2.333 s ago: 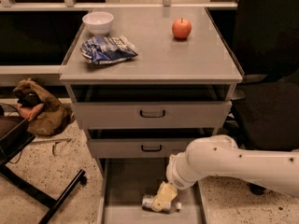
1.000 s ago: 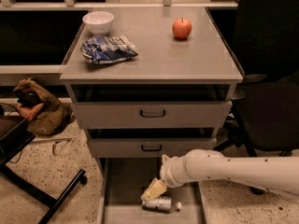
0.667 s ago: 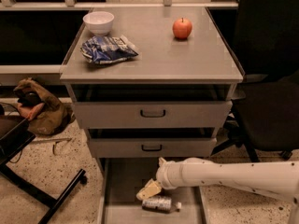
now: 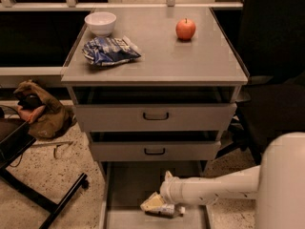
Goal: Pick blue plastic bottle from bottom drawer and place on counter
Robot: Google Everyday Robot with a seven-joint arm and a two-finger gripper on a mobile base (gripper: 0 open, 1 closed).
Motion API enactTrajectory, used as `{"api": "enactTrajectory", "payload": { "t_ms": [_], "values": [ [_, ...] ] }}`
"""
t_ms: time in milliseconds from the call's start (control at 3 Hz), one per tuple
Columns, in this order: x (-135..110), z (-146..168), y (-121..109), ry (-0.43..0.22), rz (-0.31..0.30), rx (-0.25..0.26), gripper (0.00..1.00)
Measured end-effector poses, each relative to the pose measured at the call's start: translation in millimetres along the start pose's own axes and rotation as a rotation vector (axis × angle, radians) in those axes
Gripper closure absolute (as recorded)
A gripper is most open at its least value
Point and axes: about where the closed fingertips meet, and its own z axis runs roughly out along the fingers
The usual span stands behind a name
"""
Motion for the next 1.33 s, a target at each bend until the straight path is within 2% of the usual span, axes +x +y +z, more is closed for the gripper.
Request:
{"api": "enactTrajectory", "payload": {
  "t_ms": [333, 667, 1000, 1333],
  "values": [
    [24.8, 1.1, -15.4, -0.001, 0.001, 0.073, 0.00],
    [24.8, 1.1, -15.4, -0.001, 0.001, 0.073, 0.00],
    [57.2, 23.6, -15.3, 0.015, 0.063, 0.086, 0.00],
    [102.1, 67.6, -14.4, 0.051, 0.120, 0.068, 0.00]
  ]
}}
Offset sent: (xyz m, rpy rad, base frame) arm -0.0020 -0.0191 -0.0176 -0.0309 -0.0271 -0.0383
